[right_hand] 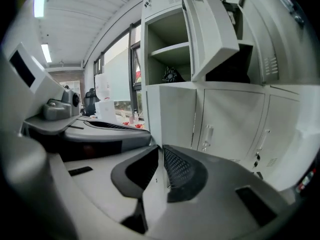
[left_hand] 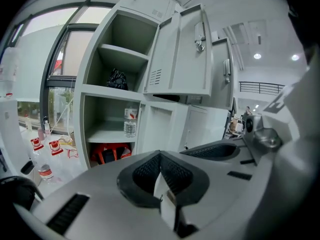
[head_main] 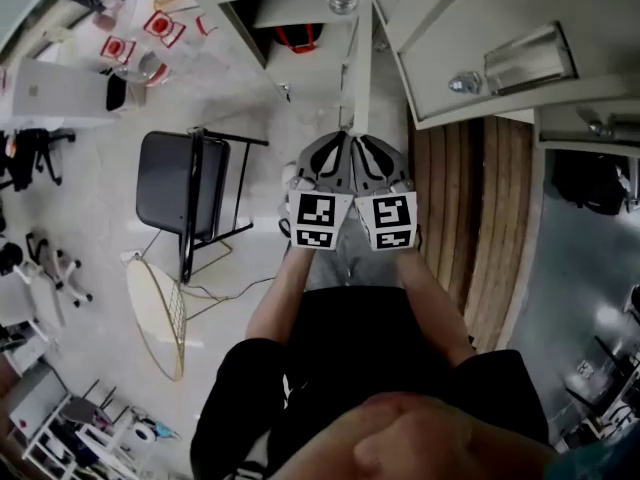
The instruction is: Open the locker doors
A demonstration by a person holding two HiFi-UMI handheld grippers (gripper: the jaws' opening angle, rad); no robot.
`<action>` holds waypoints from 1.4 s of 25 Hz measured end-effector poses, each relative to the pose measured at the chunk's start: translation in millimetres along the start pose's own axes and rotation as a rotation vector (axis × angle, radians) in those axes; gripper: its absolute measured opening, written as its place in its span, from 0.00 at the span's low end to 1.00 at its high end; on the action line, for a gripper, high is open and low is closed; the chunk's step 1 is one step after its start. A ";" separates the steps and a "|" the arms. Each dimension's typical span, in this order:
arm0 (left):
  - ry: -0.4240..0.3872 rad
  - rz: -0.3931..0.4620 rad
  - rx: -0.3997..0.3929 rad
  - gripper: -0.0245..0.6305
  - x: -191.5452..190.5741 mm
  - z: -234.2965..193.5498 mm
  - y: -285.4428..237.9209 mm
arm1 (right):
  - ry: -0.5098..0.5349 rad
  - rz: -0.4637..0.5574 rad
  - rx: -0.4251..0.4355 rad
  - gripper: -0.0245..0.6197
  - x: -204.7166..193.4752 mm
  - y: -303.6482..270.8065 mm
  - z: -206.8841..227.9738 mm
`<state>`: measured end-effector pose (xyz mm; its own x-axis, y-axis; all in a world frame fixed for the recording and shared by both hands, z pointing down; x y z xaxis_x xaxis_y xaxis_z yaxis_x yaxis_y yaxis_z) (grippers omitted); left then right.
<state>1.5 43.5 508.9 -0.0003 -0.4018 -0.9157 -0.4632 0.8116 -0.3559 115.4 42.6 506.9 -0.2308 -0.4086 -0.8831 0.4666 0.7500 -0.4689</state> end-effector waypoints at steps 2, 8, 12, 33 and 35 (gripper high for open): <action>-0.005 0.017 -0.015 0.05 13.5 8.7 7.1 | -0.001 0.028 -0.014 0.11 13.7 14.0 1.7; -0.019 0.062 -0.030 0.05 45.8 29.5 31.4 | 0.020 0.124 -0.023 0.10 50.6 55.9 -0.4; -0.024 0.090 -0.013 0.05 70.3 45.8 47.2 | 0.019 0.173 -0.017 0.10 70.6 79.3 0.9; -0.124 0.294 -0.063 0.05 173.8 140.2 76.3 | -0.017 0.418 -0.074 0.07 146.6 191.8 71.5; -0.140 0.287 -0.022 0.05 176.2 146.3 74.9 | -0.037 0.427 -0.088 0.07 145.3 198.2 80.1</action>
<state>96.3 95.5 293.6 -0.0124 -0.0943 -0.9955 -0.4812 0.8732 -0.0768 242.7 90.3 287.1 -0.0013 -0.0692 -0.9976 0.4382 0.8967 -0.0628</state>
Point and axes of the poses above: the fingertips, and each gripper's own axes: y backward along the fingers, z to its right, x out of its top, the point moved 10 cm from there along y, backward along the fingers, and after that the axes turned 1 degree about -x, right-handed, at the moved point
